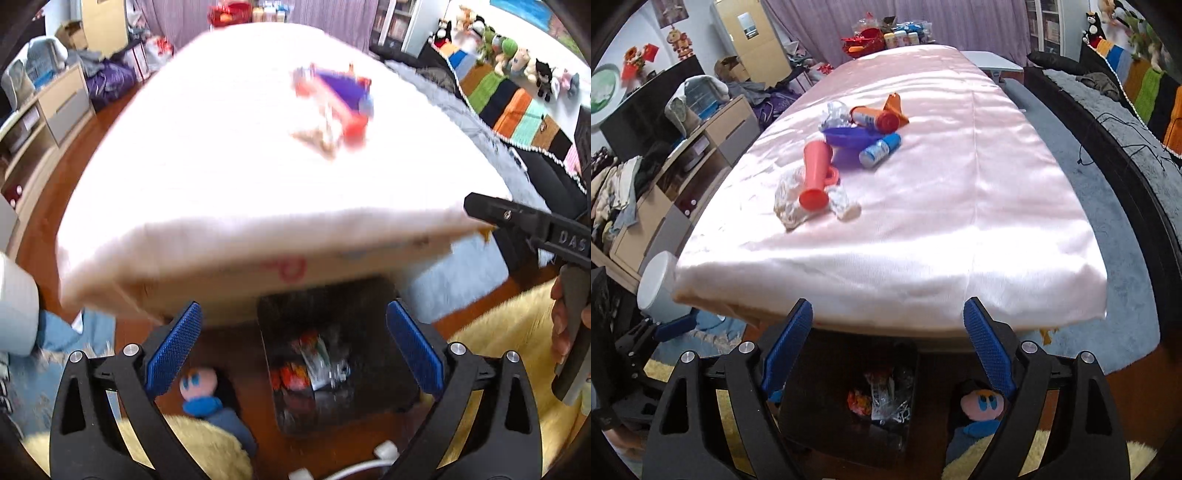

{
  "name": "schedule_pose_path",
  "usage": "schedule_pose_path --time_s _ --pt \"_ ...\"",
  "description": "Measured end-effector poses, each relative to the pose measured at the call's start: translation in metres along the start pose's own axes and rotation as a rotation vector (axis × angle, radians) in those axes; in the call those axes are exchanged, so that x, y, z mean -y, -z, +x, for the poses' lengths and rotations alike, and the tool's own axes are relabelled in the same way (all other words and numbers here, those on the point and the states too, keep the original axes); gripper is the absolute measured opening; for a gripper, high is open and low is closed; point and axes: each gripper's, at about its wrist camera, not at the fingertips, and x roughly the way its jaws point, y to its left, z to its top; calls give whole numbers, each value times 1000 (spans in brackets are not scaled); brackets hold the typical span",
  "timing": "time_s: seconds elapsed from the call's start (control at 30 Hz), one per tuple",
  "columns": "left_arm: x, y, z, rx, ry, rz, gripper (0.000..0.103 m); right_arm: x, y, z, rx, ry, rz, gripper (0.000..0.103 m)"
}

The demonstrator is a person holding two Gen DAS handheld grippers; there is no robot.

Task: Collect trash
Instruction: 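Lower both tools into the black bin and open them to drop the items, then grasp the crumpled white tissue with the left tool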

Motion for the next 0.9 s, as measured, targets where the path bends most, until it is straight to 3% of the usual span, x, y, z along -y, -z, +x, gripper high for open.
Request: schedule_pose_path --time_s 0.3,0.53,0.6,0.7,0.9 --pt "-5 -72 8 61 -10 16 93 4 -67 21 34 43 -7 85" --pt "-16 -112 31 57 14 -30 75 -1 -102 50 19 50 -35 83" --pt "-13 -119 39 44 32 -26 68 -1 -109 59 7 34 -26 67" --pt "-8 -129 51 32 43 -13 60 -4 -115 72 -20 23 -28 51" --pt "-3 -135 70 7 56 4 59 -8 -122 94 -42 5 -29 50"
